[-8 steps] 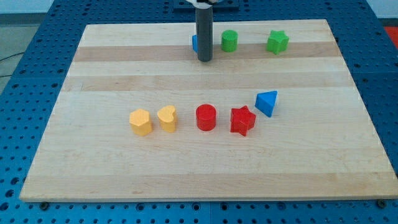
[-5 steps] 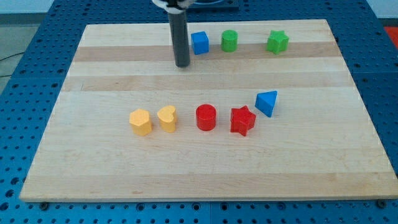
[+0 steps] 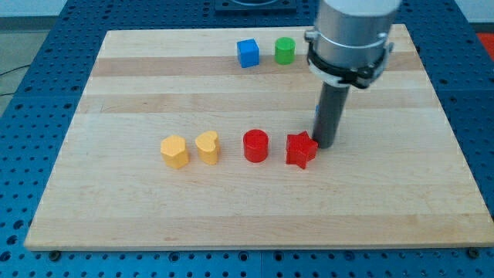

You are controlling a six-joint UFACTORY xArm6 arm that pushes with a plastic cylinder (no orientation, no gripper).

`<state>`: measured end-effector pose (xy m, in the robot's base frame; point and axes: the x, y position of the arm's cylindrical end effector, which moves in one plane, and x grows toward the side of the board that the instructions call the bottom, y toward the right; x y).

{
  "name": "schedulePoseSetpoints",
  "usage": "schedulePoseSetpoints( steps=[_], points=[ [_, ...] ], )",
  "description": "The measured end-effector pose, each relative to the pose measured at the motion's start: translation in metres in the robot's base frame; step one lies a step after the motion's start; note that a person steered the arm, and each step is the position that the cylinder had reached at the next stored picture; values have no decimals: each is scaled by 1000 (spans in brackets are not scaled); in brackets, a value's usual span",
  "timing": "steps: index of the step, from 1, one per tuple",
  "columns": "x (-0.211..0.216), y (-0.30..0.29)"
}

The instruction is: Place the blue triangle towards the left side of the blue cube

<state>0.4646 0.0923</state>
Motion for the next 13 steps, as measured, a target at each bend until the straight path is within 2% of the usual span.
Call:
schedulePoseSetpoints(
  steps=[1,2,3,4,5,6,7,11,13],
  points=[
    [-4,27],
    [-44,30],
    [-79,-7],
    [-80,-27],
    [-61,-23],
    [-60,-63],
    [-84,-102],
    [-103,-228],
    [-127,-217]
  ],
)
